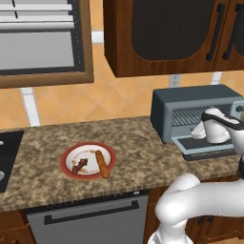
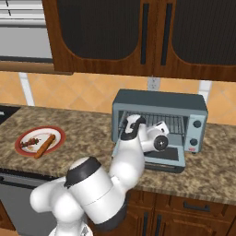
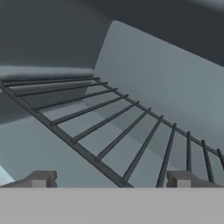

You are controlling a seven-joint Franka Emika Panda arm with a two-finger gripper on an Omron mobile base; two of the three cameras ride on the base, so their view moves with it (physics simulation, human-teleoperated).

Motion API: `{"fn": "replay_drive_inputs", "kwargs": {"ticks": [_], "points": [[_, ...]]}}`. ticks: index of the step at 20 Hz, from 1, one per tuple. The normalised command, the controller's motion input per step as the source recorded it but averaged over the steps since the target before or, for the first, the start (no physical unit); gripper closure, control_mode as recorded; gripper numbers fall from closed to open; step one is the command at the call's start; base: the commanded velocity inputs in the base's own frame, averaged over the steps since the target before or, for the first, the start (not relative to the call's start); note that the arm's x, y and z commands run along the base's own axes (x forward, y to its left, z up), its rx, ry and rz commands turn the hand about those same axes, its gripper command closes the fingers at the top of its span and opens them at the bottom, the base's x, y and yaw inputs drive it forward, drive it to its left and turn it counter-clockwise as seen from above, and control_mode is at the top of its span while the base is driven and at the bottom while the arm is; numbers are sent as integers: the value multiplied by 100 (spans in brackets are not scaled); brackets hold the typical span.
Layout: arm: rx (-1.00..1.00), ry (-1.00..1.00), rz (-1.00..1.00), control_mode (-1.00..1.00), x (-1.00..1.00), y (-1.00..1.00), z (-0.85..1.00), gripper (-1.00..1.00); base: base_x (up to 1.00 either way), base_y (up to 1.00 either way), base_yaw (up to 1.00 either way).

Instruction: Pick up the kebab skewer and baguette bread, and place them inside the toaster oven. Close the toaster oven door and start by setting the timer.

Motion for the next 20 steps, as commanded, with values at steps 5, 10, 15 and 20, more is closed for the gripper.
{"fn": "replay_drive_inputs", "kwargs": {"ticks": [5,10,15,20], "points": [[0,-2,0,-100,22,-15,-12,-100,0,0,0],[0,-3,0,-100,20,-9,-12,-100,0,0,0],[-1,-1,0,-100,1,-2,-21,-100,0,0,0],[-1,0,0,-100,1,0,-22,-100,0,0,0]]}}
